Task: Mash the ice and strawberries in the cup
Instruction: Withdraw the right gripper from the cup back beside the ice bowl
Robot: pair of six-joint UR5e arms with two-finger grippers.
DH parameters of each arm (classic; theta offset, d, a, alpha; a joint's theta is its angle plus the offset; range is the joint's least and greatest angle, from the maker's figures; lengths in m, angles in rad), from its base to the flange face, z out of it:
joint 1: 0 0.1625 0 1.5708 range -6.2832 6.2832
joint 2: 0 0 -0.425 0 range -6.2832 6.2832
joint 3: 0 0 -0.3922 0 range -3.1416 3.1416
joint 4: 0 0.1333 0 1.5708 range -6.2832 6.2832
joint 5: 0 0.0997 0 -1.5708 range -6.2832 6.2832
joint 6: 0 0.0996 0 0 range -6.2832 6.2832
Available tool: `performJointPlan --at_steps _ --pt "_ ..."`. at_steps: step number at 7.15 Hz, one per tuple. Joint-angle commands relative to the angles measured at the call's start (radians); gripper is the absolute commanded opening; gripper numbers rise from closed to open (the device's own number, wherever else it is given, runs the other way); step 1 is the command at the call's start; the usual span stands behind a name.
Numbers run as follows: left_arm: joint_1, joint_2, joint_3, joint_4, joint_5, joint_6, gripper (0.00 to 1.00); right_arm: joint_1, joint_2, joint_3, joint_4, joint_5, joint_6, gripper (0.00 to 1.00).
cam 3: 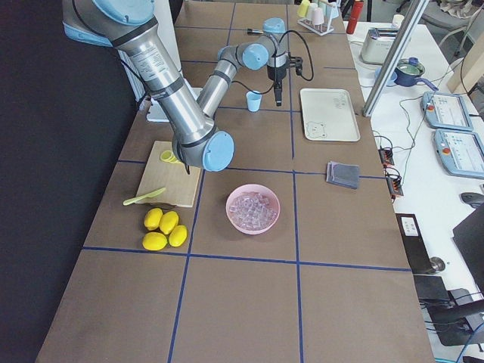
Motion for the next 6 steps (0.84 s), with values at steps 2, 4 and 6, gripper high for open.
performJointPlan --at_steps 2,4,6 --pt "0.122 0.007 -0.004 -0.165 0.044 -0.224 1.00 0.246 -0.237 0.082 0.007 0.155 -0.327 0.99" --pt "0.200 0.006 -0.007 -0.168 0.171 -0.265 1.00 0.363 -0.367 0.073 0.037 0.178 -0.533 0.99" --pt "0.356 0.001 -0.015 -0.232 0.293 -0.453 1.00 0.455 -0.473 0.011 0.201 0.245 -0.620 0.99"
